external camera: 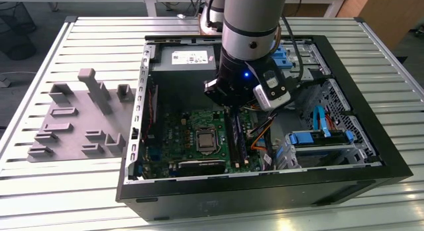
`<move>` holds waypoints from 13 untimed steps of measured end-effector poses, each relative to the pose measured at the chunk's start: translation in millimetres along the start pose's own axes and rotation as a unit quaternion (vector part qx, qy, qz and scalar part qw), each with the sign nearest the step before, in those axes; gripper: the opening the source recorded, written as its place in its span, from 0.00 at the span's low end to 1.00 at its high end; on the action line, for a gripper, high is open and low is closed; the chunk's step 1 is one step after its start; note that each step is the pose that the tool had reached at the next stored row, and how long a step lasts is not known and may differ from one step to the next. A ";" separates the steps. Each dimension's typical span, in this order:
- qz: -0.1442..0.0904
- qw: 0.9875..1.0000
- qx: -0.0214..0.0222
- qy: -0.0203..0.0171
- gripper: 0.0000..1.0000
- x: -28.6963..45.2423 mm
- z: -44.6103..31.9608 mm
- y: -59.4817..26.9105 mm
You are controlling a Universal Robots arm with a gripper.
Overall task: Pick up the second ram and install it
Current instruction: 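Insert the second ram into the second slot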
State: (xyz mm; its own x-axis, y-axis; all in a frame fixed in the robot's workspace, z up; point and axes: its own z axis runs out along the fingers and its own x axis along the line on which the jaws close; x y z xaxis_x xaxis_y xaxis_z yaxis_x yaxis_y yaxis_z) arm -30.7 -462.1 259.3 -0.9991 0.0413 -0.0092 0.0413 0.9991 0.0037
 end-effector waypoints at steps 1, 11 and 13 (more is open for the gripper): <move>-0.002 1.000 0.000 0.000 0.14 -0.2 1.5 0.0; -0.001 1.000 0.000 0.000 0.14 -0.4 19.4 -0.1; -0.001 1.000 0.000 0.000 0.14 -0.4 22.1 -0.1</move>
State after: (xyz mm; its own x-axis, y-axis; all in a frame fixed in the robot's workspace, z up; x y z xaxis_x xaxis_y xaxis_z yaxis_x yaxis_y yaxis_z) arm -30.1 -462.2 237.2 -0.9992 0.0389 -0.0091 0.0389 0.9992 0.0039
